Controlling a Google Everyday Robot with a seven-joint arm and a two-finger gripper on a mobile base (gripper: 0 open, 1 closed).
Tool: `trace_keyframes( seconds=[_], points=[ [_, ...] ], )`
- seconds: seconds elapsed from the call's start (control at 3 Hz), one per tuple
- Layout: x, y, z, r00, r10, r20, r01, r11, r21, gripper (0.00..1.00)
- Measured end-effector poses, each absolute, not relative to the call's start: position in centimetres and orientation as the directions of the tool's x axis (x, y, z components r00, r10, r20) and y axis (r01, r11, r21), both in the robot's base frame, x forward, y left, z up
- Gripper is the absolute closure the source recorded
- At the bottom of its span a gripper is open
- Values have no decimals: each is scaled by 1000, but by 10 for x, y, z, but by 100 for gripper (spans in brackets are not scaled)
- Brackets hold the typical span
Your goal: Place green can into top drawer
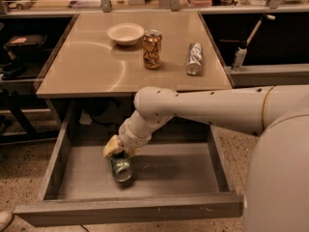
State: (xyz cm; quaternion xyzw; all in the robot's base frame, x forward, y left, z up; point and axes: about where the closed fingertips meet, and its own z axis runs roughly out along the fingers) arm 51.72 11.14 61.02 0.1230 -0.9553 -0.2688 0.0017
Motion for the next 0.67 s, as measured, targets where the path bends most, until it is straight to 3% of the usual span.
trace_keyframes(
  seconds=[0.67],
  points=[
    [517, 111, 610, -970, -235, -63, -234, 825, 514, 59]
  ],
)
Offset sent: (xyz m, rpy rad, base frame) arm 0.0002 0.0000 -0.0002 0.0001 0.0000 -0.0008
